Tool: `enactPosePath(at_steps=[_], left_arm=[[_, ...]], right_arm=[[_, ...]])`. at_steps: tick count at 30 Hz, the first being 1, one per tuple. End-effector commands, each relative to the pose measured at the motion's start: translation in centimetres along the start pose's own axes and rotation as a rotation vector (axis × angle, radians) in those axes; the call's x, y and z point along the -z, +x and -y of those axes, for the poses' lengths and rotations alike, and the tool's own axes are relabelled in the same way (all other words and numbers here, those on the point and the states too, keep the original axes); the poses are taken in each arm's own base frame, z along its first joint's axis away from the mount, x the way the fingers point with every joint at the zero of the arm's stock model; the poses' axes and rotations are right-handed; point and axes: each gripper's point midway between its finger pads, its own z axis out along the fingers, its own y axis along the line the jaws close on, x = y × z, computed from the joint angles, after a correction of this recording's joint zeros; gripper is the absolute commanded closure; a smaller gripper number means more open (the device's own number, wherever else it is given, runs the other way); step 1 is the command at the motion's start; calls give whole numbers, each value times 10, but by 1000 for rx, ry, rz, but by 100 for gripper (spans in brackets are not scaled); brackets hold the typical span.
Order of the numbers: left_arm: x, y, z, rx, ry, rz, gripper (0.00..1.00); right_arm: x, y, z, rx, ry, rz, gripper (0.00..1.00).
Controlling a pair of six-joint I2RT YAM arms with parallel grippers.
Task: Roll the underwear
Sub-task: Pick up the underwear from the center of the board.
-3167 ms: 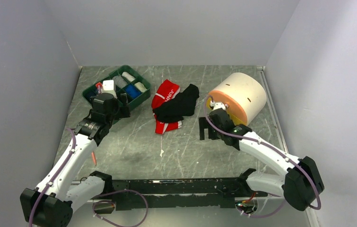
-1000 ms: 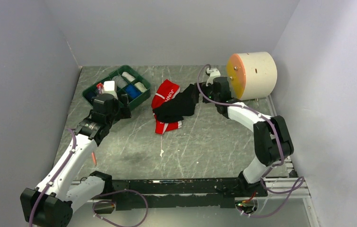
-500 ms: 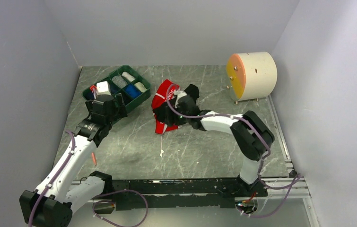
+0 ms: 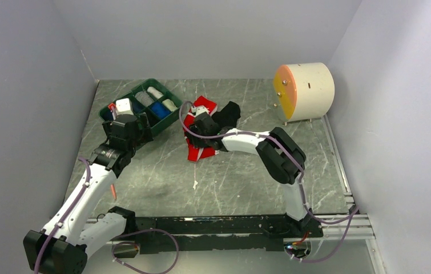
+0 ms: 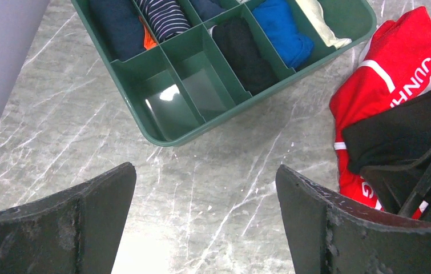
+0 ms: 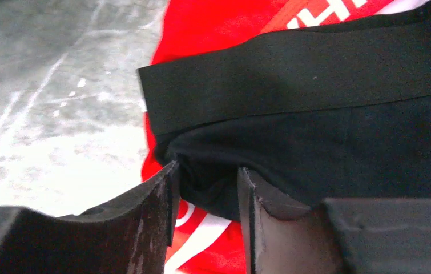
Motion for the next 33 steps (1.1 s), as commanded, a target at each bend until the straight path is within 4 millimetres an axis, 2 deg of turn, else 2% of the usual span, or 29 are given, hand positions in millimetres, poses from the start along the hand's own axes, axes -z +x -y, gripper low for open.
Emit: enactPosePath(at_steps=[1, 3, 6, 7, 9, 13, 15, 16, 20, 25, 26, 28, 29, 33], left_arm=[[1, -9, 5, 5, 31, 31, 3], [1, -8, 6, 3, 34, 25, 3], [1, -7, 10, -3, 56, 21, 3], [1, -6, 13, -10, 76, 18, 3], [0, -3, 22, -25, 129, 8, 3], [0, 5, 55, -62, 312, -17, 3], [-1, 14, 75, -53, 413, -50, 3], [-1, 21, 88, -46, 472, -77, 6], [-2, 74, 140, -30, 636, -240, 14], [-12, 139, 189, -119, 627, -404, 20], [-18, 150, 195, -126, 607, -435, 23], [-30, 167, 203, -124, 579, -486, 28], [-35, 175, 208, -124, 574, -507, 29], [-53, 189, 223, -132, 547, -546, 34]], right_arm=[[-10, -23, 28, 9, 87, 24, 63], [-9, -37, 36, -7, 80, 43, 77], [-3, -59, 39, -37, 13, 79, 81], [0, -67, 42, -52, -1, 94, 85], [5, -78, 52, -88, -15, 114, 99], [10, -86, 82, -157, -13, 98, 100], [19, -92, 92, -181, -29, 111, 100], [26, -97, 97, -192, -31, 128, 100], [67, -113, 112, -215, -13, 190, 100], [120, -111, 116, -220, 17, 246, 100], [129, -104, 116, -228, 19, 246, 100], [152, -103, 114, -230, 16, 274, 100], [159, -95, 116, -236, 29, 266, 100], [194, -82, 115, -231, 35, 286, 100]])
